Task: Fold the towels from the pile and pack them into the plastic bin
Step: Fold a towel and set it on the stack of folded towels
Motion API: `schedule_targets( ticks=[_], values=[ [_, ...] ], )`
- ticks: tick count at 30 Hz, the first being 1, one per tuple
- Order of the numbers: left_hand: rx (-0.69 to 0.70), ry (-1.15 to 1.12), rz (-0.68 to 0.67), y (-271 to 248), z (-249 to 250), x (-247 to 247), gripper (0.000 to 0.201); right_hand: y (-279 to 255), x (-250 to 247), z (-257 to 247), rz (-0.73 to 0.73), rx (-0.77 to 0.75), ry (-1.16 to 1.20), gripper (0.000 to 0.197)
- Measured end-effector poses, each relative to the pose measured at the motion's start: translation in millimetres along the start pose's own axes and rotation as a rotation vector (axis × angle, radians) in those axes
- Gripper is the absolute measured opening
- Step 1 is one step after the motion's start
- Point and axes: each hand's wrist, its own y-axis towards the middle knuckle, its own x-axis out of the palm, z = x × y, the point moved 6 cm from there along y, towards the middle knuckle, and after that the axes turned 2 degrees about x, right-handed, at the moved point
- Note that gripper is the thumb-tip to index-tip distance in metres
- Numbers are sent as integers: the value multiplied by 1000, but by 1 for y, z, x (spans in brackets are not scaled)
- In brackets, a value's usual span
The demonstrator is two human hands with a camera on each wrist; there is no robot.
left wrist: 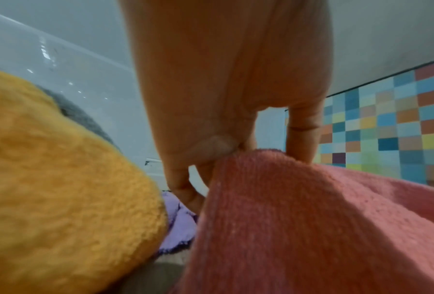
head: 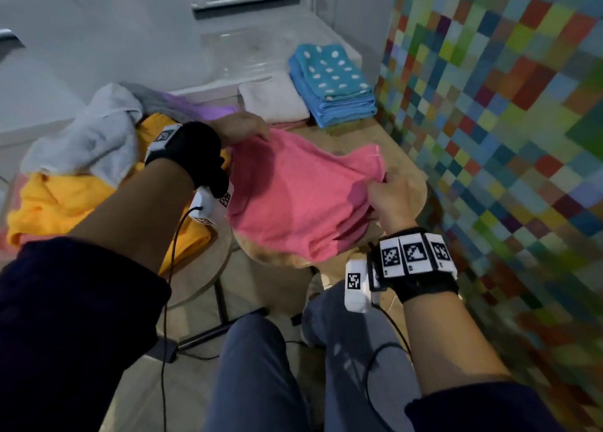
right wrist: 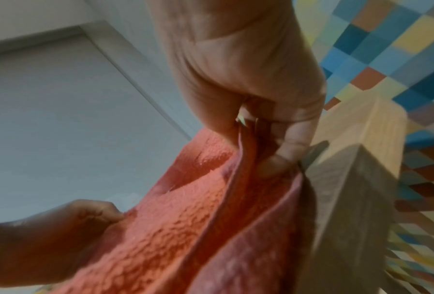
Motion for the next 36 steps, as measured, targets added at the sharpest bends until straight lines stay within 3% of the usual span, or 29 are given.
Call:
schedule_targets(
  ticks=[4, 9, 11, 14, 16, 18, 20, 24, 27, 29, 31, 33, 36],
  values=[
    [38, 120, 85, 23, 7, 1, 14, 13, 1, 13, 18, 1, -129, 17],
    [101, 341, 251, 39, 8, 20, 16, 16, -3, 8, 134, -74, -335, 24],
    [69, 380, 210, 40, -2, 27, 8, 15, -6, 4, 175, -90, -425, 28],
    [-28, 333, 104, 38, -29, 34, 23, 11, -12, -5, 280, -142, -622, 41],
    [-37, 226, 122, 33, -38, 32, 27, 13, -15, -12, 337, -181, -681, 42],
    [-40, 130, 82, 26, -43, 35, 20, 26, -18, -12, 300, -154, -666, 38],
    [-31, 141, 57, 15, -44, 40, 34, 44, -18, -15, 182, -138, -577, 37],
    [14, 42, 195, -6, -55, 43, 56, 57, -16, -22, -69, -129, -288, 46],
    [58, 28, 238, -23, -54, 48, 56, 39, -19, -22, -52, -214, -352, 46],
    [102, -6, 278, -36, -46, 49, 51, 20, -24, -22, 14, -267, -453, 32],
    [120, -25, 368, -50, -42, 46, 41, 1, -25, -16, 11, -219, -565, 24],
    [41, 31, 439, -62, -44, 43, 36, -19, -24, -10, -29, -172, -603, 26],
    [-146, 181, 361, -79, -49, 55, 32, -47, -19, -6, -32, -227, -568, 31]
  ],
)
